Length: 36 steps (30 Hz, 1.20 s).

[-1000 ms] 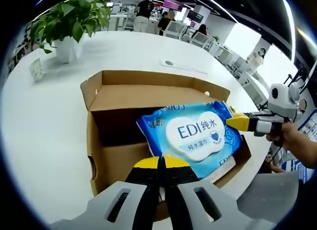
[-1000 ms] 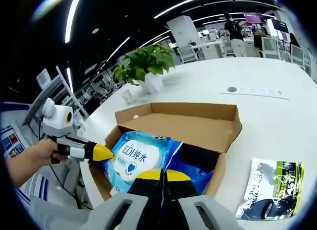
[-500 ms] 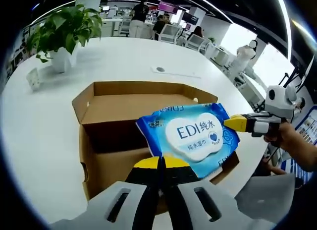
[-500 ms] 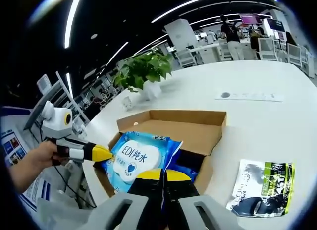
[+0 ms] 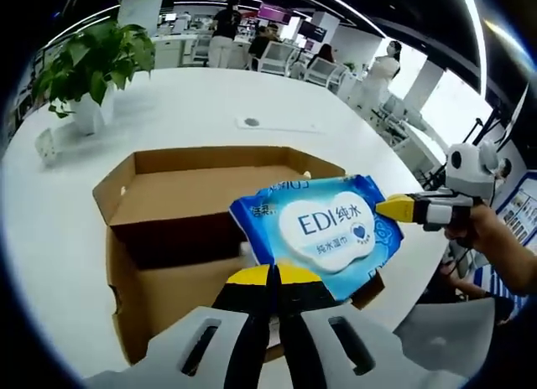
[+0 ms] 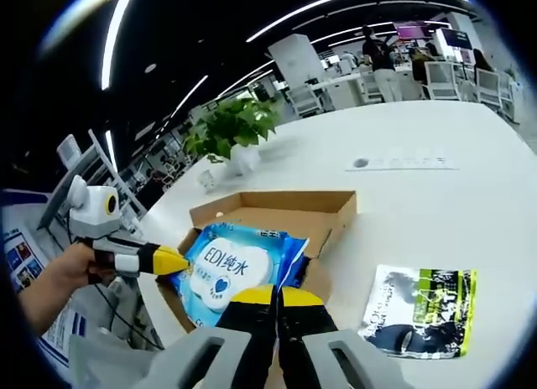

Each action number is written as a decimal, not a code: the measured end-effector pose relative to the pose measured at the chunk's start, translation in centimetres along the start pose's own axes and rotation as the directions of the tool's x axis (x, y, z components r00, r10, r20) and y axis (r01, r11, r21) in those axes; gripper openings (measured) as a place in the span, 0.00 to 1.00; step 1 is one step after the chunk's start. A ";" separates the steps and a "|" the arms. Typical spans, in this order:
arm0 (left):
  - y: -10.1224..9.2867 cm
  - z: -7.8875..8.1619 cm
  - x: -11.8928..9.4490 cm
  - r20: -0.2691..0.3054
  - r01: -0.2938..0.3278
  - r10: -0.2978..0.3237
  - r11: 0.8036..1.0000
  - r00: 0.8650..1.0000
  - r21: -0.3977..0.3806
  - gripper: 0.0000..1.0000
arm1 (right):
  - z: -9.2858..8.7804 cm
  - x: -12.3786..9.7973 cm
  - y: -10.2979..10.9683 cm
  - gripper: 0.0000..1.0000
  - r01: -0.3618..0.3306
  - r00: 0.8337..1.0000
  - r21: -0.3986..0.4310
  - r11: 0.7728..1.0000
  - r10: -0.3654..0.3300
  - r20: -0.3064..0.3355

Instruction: Operate the shoe box by opening the lid, removing the specified soft item, and placing it in the target area until the item is outside and the box remains undamaged.

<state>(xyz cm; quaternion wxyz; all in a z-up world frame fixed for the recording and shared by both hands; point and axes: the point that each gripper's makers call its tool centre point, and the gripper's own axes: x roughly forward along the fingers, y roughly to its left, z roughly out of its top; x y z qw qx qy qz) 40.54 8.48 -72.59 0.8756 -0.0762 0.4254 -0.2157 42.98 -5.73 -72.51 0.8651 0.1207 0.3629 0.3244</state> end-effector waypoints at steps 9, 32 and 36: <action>-2.4 1.0 1.4 0.003 0.031 -0.031 0.999 1.000 0.012 0.00 | 0.3 -1.9 -2.1 0.00 0.034 0.999 0.008 0.999 -0.034 0.010; -7.9 2.2 4.9 0.002 0.100 -0.100 0.994 0.995 0.034 0.00 | -0.1 -6.4 -7.1 0.00 0.106 0.994 0.031 0.994 -0.106 0.014; -9.0 2.4 5.3 0.006 0.109 -0.109 0.993 0.994 0.035 0.00 | 0.0 -7.1 -7.8 0.00 0.113 0.993 0.031 0.993 -0.114 0.013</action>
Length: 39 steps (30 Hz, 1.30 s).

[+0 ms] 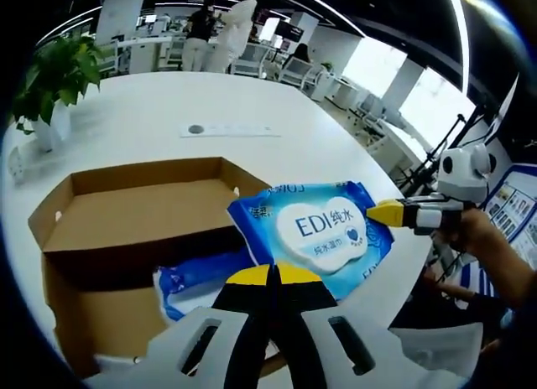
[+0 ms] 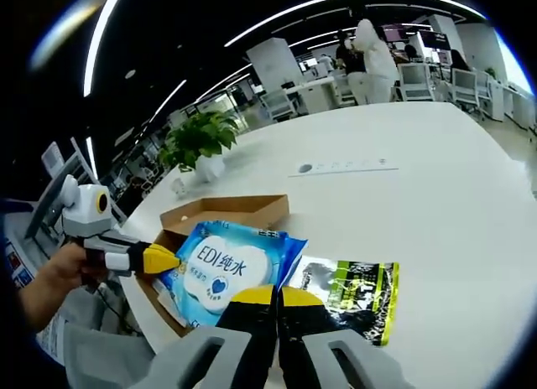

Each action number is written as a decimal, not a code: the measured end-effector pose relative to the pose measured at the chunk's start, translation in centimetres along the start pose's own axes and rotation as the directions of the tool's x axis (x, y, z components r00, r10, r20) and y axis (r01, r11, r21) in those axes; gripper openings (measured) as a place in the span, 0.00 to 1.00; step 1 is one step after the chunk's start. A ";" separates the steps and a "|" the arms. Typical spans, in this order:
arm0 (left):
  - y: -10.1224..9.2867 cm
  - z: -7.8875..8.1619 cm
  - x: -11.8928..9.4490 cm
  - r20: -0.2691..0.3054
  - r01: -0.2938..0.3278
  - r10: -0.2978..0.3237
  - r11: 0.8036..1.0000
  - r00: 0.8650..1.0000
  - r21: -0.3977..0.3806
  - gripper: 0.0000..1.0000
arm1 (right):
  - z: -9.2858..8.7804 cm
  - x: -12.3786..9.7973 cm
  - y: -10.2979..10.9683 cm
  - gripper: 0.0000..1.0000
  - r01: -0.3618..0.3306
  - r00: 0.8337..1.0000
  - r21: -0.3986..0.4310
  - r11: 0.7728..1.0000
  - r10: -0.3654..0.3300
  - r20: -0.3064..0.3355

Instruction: Operate the shoe box by opening the lid, removing the specified soft item, and placing it in the target area until the item is outside and the box remains undamaged.

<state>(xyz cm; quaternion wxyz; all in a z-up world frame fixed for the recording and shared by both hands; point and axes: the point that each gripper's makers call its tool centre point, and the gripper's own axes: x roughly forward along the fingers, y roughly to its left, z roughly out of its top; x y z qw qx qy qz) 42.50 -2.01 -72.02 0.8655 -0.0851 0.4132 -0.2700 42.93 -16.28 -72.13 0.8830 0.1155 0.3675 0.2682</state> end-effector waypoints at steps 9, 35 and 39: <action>-1.7 0.4 1.4 0.004 0.018 -0.018 1.000 1.000 0.009 0.00 | 0.1 -1.5 -2.1 0.00 0.021 1.000 0.007 1.000 -0.021 0.008; -4.5 0.2 6.4 -0.006 0.029 -0.028 0.999 1.000 0.037 0.00 | -0.2 -1.8 -7.0 0.00 0.061 0.998 -0.012 0.998 -0.061 -0.017; -4.5 -0.1 7.4 -0.020 0.023 -0.022 0.999 1.000 0.044 0.00 | -0.5 -1.4 -7.9 0.00 0.063 0.998 -0.019 0.998 -0.063 -0.031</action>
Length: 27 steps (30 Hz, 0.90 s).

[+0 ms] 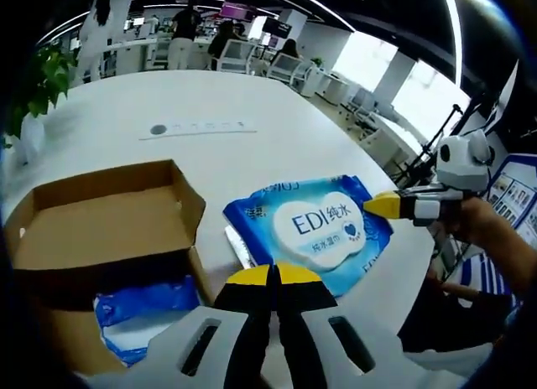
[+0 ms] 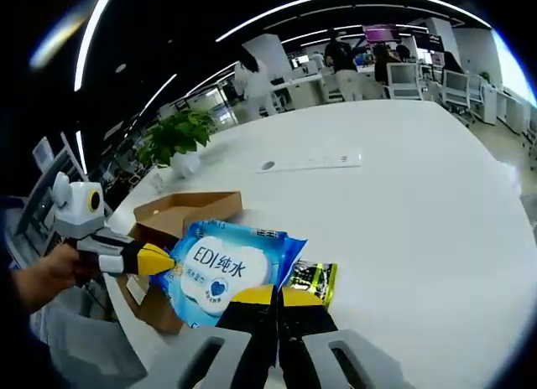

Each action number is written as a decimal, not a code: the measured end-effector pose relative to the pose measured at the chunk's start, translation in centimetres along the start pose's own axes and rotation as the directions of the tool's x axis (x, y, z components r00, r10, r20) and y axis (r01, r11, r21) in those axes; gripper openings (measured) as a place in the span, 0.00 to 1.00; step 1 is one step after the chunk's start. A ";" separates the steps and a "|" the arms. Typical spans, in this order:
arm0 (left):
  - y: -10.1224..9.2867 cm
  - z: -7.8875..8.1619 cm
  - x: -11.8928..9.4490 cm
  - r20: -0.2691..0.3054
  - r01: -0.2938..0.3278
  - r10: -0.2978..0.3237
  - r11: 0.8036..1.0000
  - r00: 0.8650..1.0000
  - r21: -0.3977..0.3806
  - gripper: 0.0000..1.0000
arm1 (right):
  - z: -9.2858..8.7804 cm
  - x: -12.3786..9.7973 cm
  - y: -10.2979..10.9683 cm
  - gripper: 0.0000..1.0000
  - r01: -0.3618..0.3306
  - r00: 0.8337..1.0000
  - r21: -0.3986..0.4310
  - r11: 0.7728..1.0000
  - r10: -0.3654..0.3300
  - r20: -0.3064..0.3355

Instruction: Operate the shoe box by opening the lid, removing the specified soft item, and placing it in the target area until the item is outside and the box remains undamaged.

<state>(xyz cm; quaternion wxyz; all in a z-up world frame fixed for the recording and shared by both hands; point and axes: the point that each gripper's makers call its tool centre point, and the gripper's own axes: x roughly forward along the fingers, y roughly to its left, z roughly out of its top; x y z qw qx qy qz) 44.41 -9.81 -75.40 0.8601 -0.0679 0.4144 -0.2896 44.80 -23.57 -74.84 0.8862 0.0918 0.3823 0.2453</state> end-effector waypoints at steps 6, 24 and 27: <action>0.1 -0.8 1.5 -0.033 -0.010 0.011 1.000 0.999 0.026 0.00 | -0.7 0.8 -1.2 0.00 -0.001 1.000 -0.012 1.000 0.000 -0.020; 0.9 -2.4 4.4 -0.102 -0.053 0.063 0.994 0.993 0.091 0.00 | -2.3 3.4 -3.4 0.00 -0.008 0.998 -0.010 1.000 0.007 -0.066; 1.0 -2.5 4.6 -0.106 -0.059 0.071 0.992 0.992 0.113 0.00 | -2.6 4.0 -3.8 0.00 -0.005 0.997 -0.013 1.000 0.004 -0.075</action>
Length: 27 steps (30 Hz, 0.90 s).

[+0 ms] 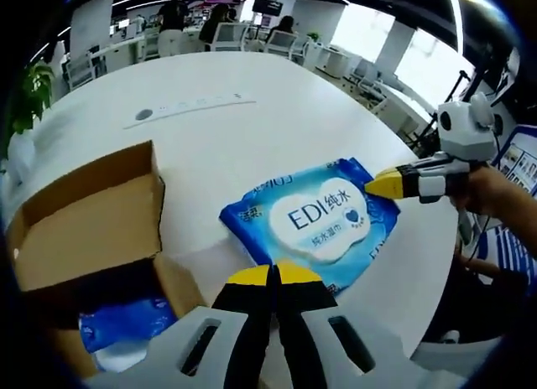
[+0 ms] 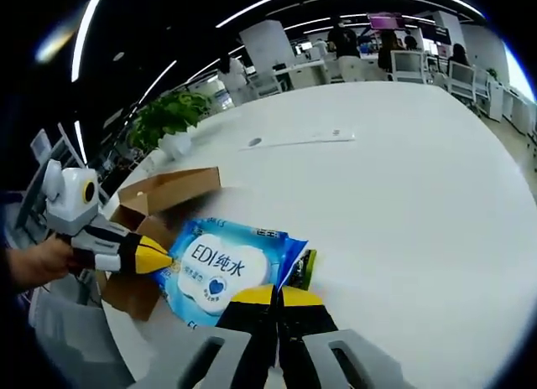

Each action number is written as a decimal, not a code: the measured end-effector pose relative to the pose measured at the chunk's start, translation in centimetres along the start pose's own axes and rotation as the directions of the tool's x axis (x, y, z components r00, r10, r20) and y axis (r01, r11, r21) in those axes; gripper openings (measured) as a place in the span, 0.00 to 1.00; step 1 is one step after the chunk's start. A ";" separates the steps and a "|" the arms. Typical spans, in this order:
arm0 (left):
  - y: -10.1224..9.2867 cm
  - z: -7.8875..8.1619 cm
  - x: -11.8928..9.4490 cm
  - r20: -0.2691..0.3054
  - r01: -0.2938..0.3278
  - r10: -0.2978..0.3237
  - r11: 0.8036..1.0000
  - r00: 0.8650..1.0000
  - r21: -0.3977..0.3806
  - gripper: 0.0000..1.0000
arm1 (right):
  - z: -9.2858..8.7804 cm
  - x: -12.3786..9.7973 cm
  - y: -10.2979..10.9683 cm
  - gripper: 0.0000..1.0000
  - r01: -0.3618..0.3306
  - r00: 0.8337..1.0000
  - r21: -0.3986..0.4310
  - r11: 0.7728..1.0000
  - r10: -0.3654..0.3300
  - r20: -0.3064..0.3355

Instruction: Operate the shoe box by opening the lid, removing the specified soft item, and placing it in the target area until the item is outside and the box remains undamaged.

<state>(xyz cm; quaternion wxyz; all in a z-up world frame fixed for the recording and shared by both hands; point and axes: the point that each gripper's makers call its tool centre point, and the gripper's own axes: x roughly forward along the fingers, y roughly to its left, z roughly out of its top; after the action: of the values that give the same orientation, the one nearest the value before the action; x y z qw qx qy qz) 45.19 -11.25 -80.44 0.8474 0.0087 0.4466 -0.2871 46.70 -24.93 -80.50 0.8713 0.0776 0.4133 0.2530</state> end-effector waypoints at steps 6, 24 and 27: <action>0.0 -0.2 0.4 -0.016 -0.007 0.008 1.000 1.000 0.027 0.00 | -0.3 0.6 -0.8 0.00 0.002 1.000 0.013 1.000 -0.002 -0.007; 0.2 -1.2 1.1 -0.063 -0.038 0.048 0.987 0.997 0.159 0.00 | -1.1 1.4 -1.1 0.00 0.004 1.000 0.019 1.000 -0.004 -0.009; 0.2 -1.1 1.1 -0.061 -0.038 0.049 0.986 0.997 0.164 0.00 | -1.2 1.4 -1.2 0.00 0.005 1.000 0.023 1.000 -0.005 -0.010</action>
<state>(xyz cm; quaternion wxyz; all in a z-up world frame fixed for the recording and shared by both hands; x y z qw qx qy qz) 44.94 -11.28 -82.02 0.8349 0.0968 0.4488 -0.3037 47.00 -25.35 -82.70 0.8689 0.0850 0.4207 0.2464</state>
